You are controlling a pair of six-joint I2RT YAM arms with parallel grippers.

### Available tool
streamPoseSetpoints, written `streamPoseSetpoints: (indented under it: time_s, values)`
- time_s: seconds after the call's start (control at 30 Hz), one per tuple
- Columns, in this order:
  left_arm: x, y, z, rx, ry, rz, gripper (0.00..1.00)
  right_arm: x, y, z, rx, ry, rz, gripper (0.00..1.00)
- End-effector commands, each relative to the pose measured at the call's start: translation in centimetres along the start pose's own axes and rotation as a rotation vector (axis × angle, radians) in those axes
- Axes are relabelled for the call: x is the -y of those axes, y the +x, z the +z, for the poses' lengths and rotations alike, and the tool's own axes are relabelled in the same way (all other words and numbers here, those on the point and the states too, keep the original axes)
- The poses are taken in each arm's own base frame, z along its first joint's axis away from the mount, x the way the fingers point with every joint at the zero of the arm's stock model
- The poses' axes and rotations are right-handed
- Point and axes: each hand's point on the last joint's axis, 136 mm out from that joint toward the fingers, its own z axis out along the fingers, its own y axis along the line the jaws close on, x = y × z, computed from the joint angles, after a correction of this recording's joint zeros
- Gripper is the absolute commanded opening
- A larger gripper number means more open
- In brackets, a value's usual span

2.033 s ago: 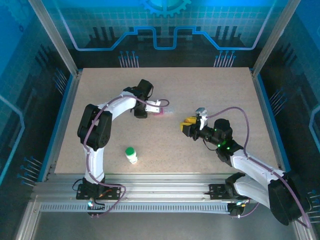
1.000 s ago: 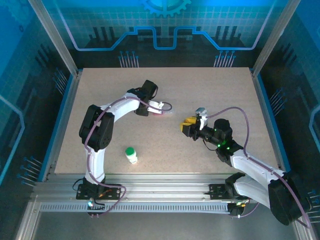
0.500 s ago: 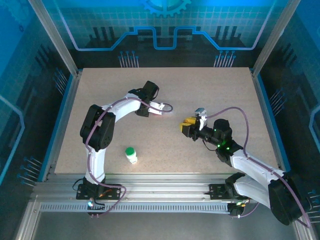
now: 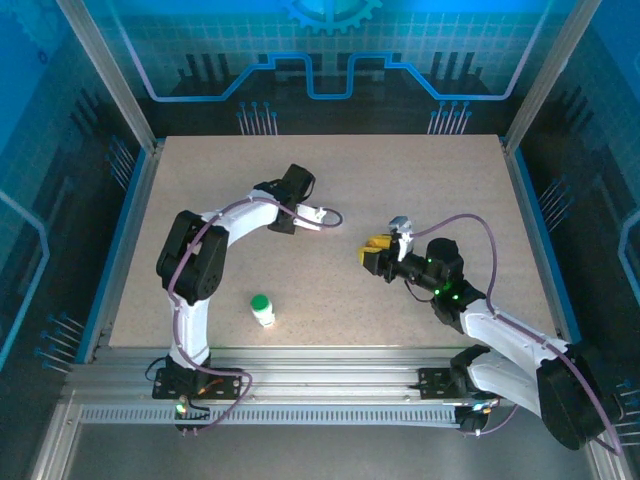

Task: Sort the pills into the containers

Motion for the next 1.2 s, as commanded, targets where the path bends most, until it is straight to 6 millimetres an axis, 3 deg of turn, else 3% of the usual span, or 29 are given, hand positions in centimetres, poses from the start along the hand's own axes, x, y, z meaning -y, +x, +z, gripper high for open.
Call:
streamPoseSetpoints:
  time_s: [0.0, 0.47, 0.93, 1.17]
  values:
    - [-0.8, 0.5, -1.4, -0.02, -0.044, 0.037, 0.0, -0.7, -1.0, 0.2, 0.024, -0.028, -0.02, 0.0]
    - [-1.1, 0.4, -2.3, -0.004, -0.068, 0.039, 0.0, -0.8, -1.0, 0.2, 0.025, -0.032, -0.019, 0.0]
    - [1.0, 0.5, 1.5, -0.092, -0.001, 0.145, 0.0, -0.8, -0.8, 0.4, 0.019, -0.032, -0.018, 0.0]
    - [0.9, -0.6, 1.2, -0.073, -0.014, 0.156, 0.0, -0.8, -0.8, 0.4, 0.016, -0.033, -0.016, 0.0]
